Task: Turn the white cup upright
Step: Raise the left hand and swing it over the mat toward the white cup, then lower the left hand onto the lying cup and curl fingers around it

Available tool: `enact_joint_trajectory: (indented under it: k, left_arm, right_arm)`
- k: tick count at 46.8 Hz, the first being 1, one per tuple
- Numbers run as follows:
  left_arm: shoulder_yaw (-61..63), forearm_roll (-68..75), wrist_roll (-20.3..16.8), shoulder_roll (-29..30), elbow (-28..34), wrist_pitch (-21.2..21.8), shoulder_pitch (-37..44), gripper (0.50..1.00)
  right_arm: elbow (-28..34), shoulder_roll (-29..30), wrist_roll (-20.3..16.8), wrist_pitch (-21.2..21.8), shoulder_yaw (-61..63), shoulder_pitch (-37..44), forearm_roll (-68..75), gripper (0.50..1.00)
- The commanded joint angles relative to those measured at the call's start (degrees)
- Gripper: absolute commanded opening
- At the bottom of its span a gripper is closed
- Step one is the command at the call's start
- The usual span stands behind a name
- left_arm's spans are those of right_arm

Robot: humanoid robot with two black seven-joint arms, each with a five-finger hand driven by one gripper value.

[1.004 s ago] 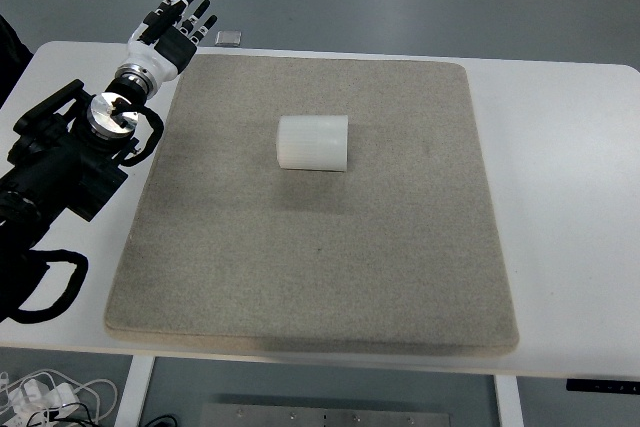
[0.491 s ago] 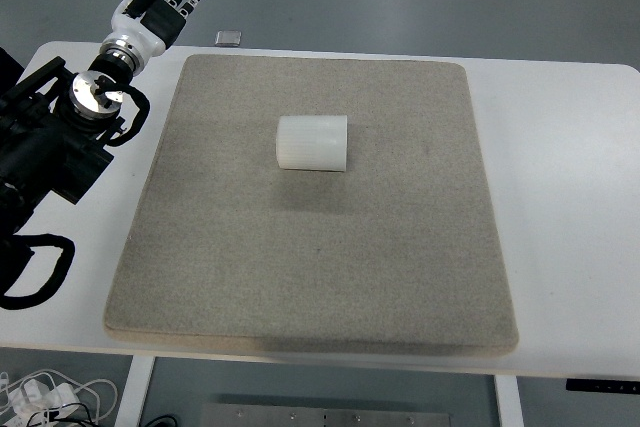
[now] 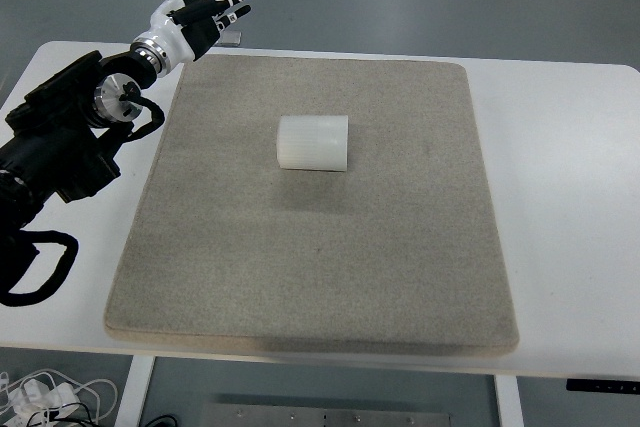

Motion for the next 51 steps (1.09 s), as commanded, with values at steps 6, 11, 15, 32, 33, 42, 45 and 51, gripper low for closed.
enact_joint_trajectory:
  k: [6, 11, 15, 32, 33, 42, 45, 51]
  left_arm:
    - [0.7, 11.3, 0.2, 0.8, -4.2, -2.3, -1.6, 0.994]
    - [3.8, 16.3, 0.2, 1.7, -7.7, -2.5, -2.5, 0.994]
    - [6.0, 19.2, 0.2, 3.9, -10.4, -2.5, -3.4, 0.994]
    - [13.5, 33.5, 0.2, 13.2, -25.0, -2.6, -5.3, 0.994]
    - [13.6, 34.5, 0.2, 13.8, -26.1, -2.7, -5.3, 0.994]
    - [17.1, 43.4, 1.0, 18.6, -36.1, -3.2, -5.4, 0.994]
    - [18.1, 44.7, 2.6, 19.4, -38.2, -3.3, -5.5, 0.994]
    - [18.3, 45.3, 8.5, 19.1, -39.1, -3.6, -6.8, 0.994]
  right_arm:
    - [0.0, 0.0, 0.0, 0.0, 0.0, 0.0, 0.0, 0.952]
    - [0.0, 0.0, 0.0, 0.0, 0.0, 0.0, 0.0, 0.952]
    - [0.0, 0.0, 0.0, 0.0, 0.0, 0.0, 0.0, 0.952]
    - [0.0, 0.0, 0.0, 0.0, 0.0, 0.0, 0.0, 0.952]
    - [0.0, 0.0, 0.0, 0.0, 0.0, 0.0, 0.0, 0.952]
    - [0.0, 0.0, 0.0, 0.0, 0.0, 0.0, 0.0, 0.952]
    - [0.0, 0.0, 0.0, 0.0, 0.0, 0.0, 0.1, 0.952]
    - [0.0, 0.0, 0.0, 0.0, 0.0, 0.0, 0.0, 0.952]
